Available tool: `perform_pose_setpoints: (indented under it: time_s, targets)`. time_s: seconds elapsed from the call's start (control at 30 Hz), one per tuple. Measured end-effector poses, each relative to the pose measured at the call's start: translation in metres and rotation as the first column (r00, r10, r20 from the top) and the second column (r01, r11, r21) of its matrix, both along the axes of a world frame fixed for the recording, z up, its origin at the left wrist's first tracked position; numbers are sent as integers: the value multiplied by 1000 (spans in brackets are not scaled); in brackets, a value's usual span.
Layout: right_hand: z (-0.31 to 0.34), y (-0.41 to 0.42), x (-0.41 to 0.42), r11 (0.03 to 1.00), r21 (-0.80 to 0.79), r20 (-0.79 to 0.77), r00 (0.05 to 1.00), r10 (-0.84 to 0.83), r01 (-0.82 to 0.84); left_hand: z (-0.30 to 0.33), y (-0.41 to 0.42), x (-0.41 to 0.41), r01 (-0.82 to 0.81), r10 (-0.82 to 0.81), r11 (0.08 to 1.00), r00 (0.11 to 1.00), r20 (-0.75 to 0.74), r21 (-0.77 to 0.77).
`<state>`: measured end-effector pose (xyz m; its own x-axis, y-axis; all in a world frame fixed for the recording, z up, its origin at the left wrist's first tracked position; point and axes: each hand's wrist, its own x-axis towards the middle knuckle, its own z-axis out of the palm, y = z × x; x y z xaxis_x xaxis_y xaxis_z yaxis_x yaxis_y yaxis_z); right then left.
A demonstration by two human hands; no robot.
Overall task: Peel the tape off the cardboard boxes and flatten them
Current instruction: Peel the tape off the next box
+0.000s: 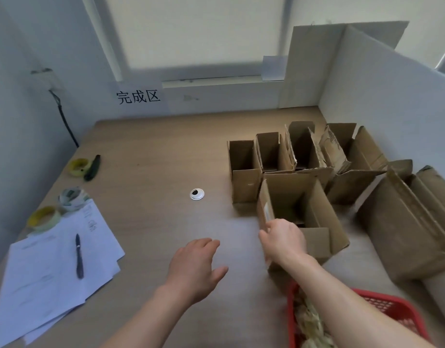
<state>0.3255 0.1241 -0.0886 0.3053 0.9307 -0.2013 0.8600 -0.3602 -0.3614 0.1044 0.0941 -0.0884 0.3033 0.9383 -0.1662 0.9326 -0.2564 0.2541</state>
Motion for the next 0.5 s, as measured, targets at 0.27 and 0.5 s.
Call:
perform_pose_setpoints:
  time_s: [0.27, 0.5]
  targets:
    - [22, -21, -74, 987, 71, -405, 900, 160, -144, 7, -12, -83, -299, 296, 954, 952, 77, 28]
    - [20, -21, -107, 990, 131, -560, 819, 122, -58, 5, -31, -136, -365, 386, 922, 895, 222, -130]
